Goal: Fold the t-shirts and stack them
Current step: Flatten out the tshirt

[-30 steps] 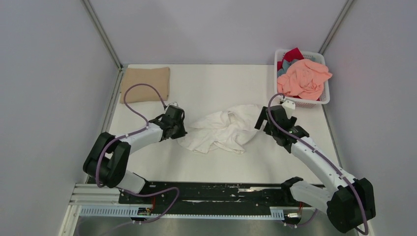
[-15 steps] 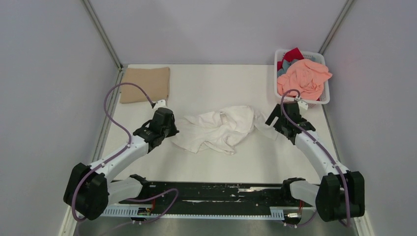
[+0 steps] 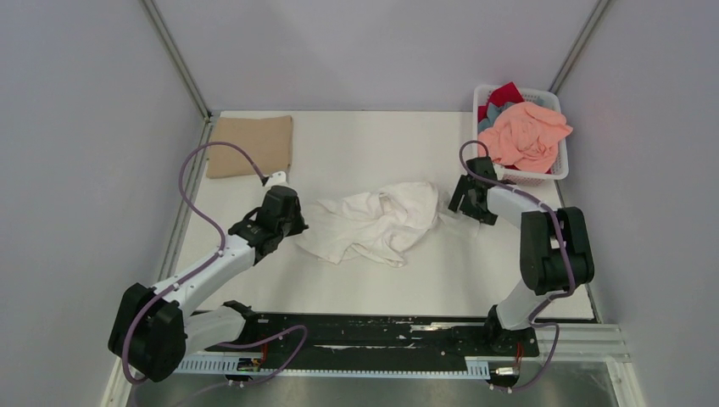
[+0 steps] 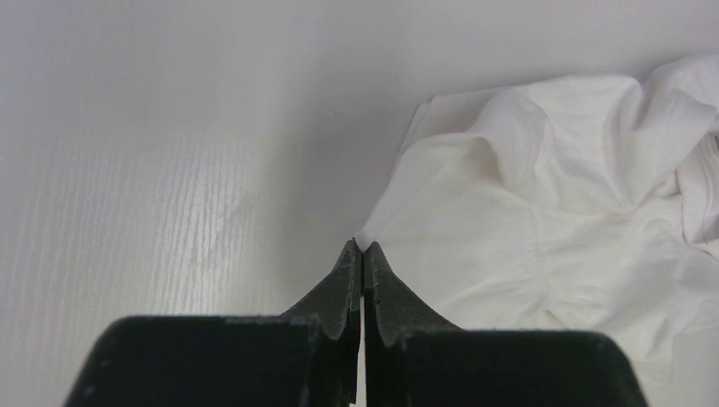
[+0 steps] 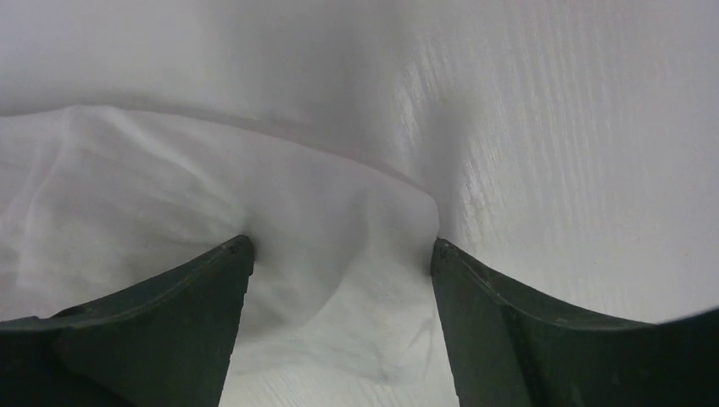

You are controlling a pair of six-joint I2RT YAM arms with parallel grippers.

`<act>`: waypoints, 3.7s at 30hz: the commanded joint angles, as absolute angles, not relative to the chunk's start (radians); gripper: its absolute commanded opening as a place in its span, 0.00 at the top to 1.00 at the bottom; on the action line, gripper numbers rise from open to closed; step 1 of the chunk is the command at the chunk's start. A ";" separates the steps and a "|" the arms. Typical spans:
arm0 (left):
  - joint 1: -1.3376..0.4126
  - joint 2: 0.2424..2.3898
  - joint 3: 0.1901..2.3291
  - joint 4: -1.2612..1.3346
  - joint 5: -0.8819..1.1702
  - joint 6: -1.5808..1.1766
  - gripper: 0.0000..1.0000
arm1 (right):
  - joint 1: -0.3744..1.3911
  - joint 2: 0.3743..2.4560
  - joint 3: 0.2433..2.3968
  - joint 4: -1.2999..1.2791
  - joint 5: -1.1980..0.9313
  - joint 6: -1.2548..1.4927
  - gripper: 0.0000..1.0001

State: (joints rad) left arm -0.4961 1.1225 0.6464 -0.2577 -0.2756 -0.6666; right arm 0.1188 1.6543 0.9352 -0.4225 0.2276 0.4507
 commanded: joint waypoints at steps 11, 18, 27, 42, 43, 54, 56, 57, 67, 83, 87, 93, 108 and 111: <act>-0.497 1.110 0.741 -0.247 -0.370 -0.632 1.00 | 0.117 1.579 1.045 -0.412 0.237 0.446 1.00; -0.498 1.003 0.959 -0.314 -0.488 -0.561 1.00 | 0.124 1.279 1.202 -0.417 0.231 0.360 1.00; -0.498 0.714 1.151 -0.288 -0.386 -0.446 1.00 | 0.124 0.874 1.367 -0.403 0.178 0.255 1.00; -0.497 0.508 1.476 -0.329 -0.138 -0.340 1.00 | 0.123 0.712 1.762 -0.455 0.017 0.202 1.00; -0.498 0.518 1.480 -0.327 -0.159 -0.331 1.00 | 0.124 0.717 1.768 -0.455 0.023 0.200 1.00; -0.496 0.840 1.516 -0.248 -0.498 -0.206 1.00 | 0.123 0.996 1.673 -0.353 0.100 0.199 1.00; -0.479 0.945 1.571 -0.249 -0.517 -0.171 1.00 | 0.124 1.066 1.671 -0.301 0.094 0.198 1.00; -0.445 1.010 1.619 -0.251 -0.510 -0.170 1.00 | 0.124 1.100 1.679 -0.276 0.091 0.194 1.00; -0.190 1.362 2.080 -0.388 -0.166 -0.260 1.00 | 0.122 1.305 1.899 -0.222 0.074 0.171 1.00; -0.113 0.820 1.033 -0.169 -0.139 -0.426 1.00 | 0.090 1.144 1.329 -0.496 0.206 0.187 1.00; -0.112 0.644 0.708 -0.153 -0.026 -0.649 1.00 | 0.086 1.168 1.265 -0.652 0.235 0.226 1.00; -0.112 0.571 0.491 -0.444 0.064 -0.783 0.90 | 0.020 1.285 1.214 -0.836 0.333 0.250 0.94; -0.130 0.622 0.645 -0.477 0.166 -0.769 0.00 | 0.045 1.388 1.290 -0.921 0.497 0.443 0.00; -0.205 0.759 0.696 -0.258 0.214 -0.759 0.00 | 0.114 1.242 1.110 -0.742 0.213 0.412 0.00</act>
